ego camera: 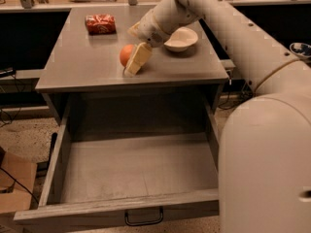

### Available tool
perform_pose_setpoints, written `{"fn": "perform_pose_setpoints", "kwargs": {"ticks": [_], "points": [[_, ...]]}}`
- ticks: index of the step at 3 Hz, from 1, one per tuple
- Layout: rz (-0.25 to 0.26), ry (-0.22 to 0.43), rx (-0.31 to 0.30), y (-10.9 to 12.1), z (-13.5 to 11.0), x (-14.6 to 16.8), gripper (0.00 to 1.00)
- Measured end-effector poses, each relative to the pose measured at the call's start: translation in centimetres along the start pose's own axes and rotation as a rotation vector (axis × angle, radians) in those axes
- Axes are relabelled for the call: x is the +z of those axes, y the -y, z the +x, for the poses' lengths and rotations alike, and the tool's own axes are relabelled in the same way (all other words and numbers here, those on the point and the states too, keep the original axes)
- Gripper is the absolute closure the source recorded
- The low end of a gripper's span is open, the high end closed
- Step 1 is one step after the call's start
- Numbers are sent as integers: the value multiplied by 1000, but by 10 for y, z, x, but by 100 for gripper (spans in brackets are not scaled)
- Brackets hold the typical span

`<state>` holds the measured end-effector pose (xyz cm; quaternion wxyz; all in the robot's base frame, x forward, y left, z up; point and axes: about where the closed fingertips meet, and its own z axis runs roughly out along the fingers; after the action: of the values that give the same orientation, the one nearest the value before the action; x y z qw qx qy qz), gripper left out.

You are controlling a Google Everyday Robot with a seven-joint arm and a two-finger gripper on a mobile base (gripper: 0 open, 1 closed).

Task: Place orange into top drawer

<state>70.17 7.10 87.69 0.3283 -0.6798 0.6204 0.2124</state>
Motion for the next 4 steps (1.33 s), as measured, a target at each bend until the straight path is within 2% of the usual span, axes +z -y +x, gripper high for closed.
{"fn": "perform_pose_setpoints", "kwargs": {"ticks": [1,2,3,4], "points": [[-32,0,14,9,11,18,17],[-48,-16,40,12,29,23,48],[-45,-24,42,7,32,17,71],[-9,-36,-50,-31,12,-20,99]]}}
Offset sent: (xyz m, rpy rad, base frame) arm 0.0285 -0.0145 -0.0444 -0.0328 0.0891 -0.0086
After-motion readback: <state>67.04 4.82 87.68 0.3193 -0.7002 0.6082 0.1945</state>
